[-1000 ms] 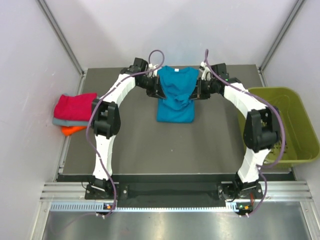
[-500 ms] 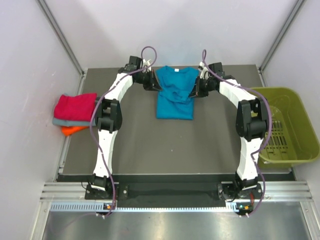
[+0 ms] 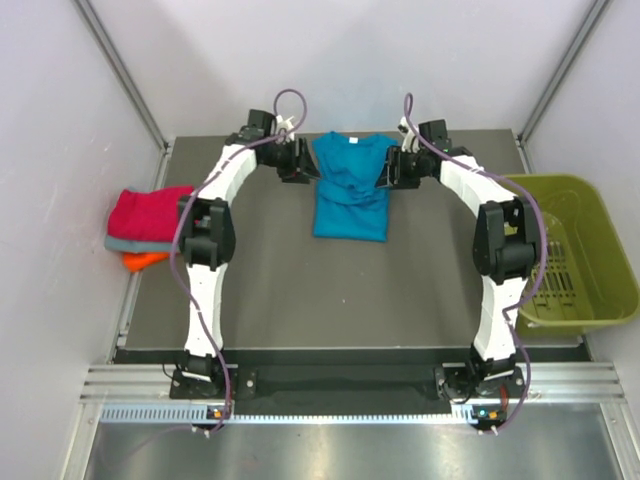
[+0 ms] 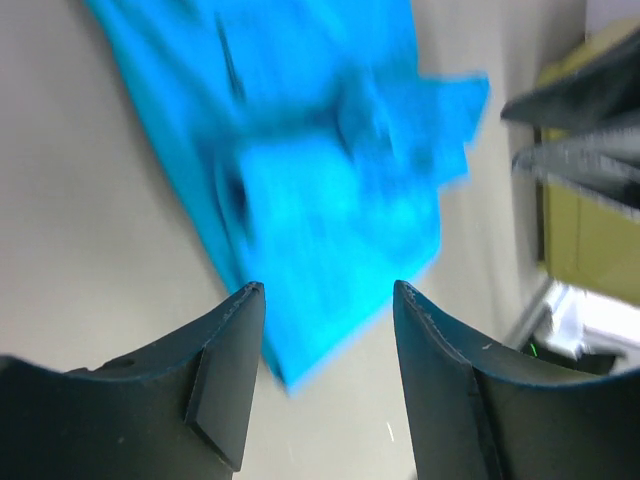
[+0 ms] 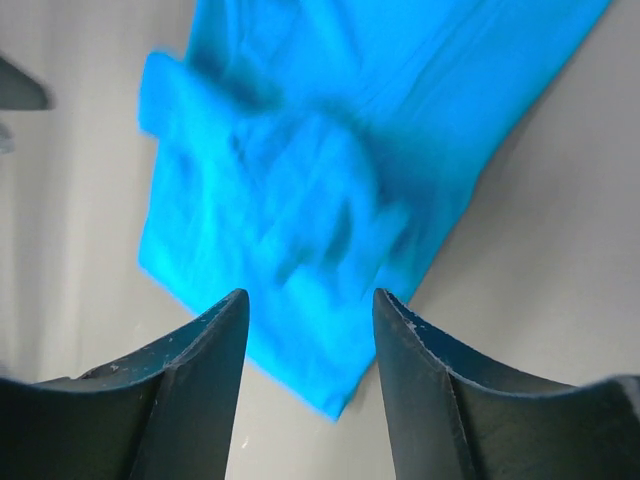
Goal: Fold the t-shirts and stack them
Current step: Fold the tshirt
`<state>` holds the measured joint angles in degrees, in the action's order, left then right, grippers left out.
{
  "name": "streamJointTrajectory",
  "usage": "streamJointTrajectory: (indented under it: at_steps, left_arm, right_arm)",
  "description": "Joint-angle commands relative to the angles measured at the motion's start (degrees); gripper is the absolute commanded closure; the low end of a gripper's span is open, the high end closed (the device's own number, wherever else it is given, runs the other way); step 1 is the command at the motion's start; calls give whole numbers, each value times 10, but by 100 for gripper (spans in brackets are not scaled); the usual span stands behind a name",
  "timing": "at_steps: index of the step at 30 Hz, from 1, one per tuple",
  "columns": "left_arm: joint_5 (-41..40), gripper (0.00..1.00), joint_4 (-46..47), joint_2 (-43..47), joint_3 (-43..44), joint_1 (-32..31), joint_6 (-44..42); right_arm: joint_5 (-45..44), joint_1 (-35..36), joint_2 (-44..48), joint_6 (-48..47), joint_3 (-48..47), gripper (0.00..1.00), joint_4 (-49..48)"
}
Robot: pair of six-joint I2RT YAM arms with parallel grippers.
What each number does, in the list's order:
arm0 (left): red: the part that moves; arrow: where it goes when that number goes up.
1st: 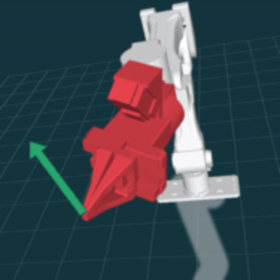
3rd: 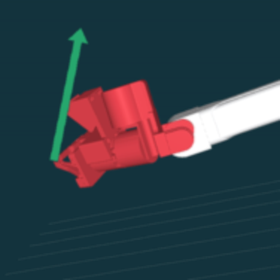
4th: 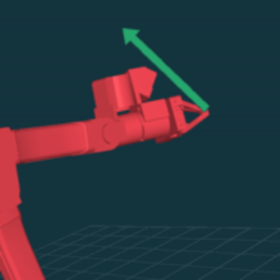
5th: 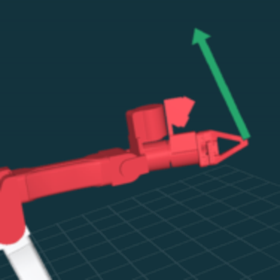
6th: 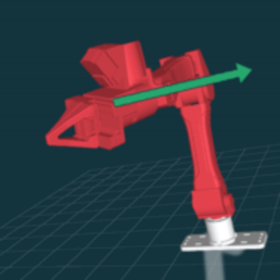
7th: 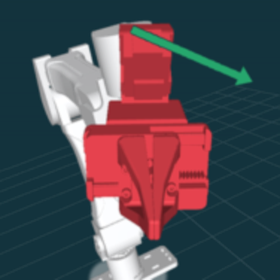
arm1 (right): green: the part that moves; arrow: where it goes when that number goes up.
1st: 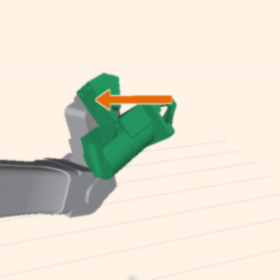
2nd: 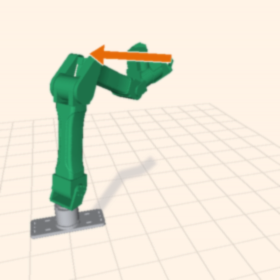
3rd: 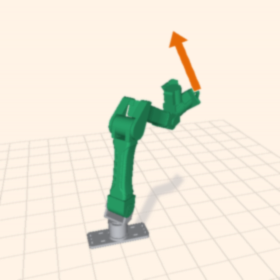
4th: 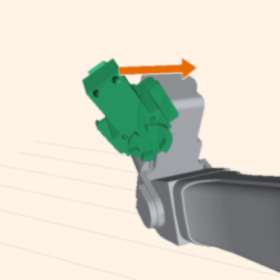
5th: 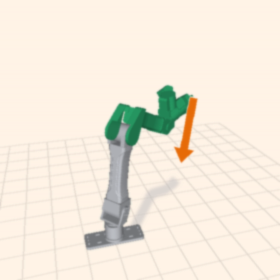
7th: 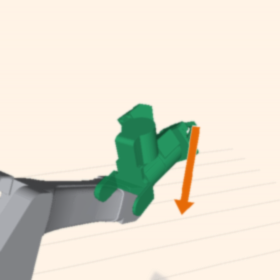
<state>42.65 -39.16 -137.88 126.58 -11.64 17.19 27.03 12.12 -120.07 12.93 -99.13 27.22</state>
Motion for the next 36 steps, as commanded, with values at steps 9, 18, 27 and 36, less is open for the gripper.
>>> streamJointTrajectory:
  at_steps: [9, 18, 27, 36]
  left_arm:
    - [30, 34, -129, 119, -222, 19, -43]
    - [80, 34, -78, 61, -234, 17, 13]
    - [91, 34, -51, 39, -233, -11, 36]
    - [98, 47, -41, 11, -221, -37, 47]
  right_arm:
    - [77, -12, 142, 44, 258, 49, 0]
    - [87, -25, 85, 67, 257, 50, -30]
    - [91, -23, 45, 84, 228, 50, -60]
    - [90, -14, 39, 96, 235, 52, -65]
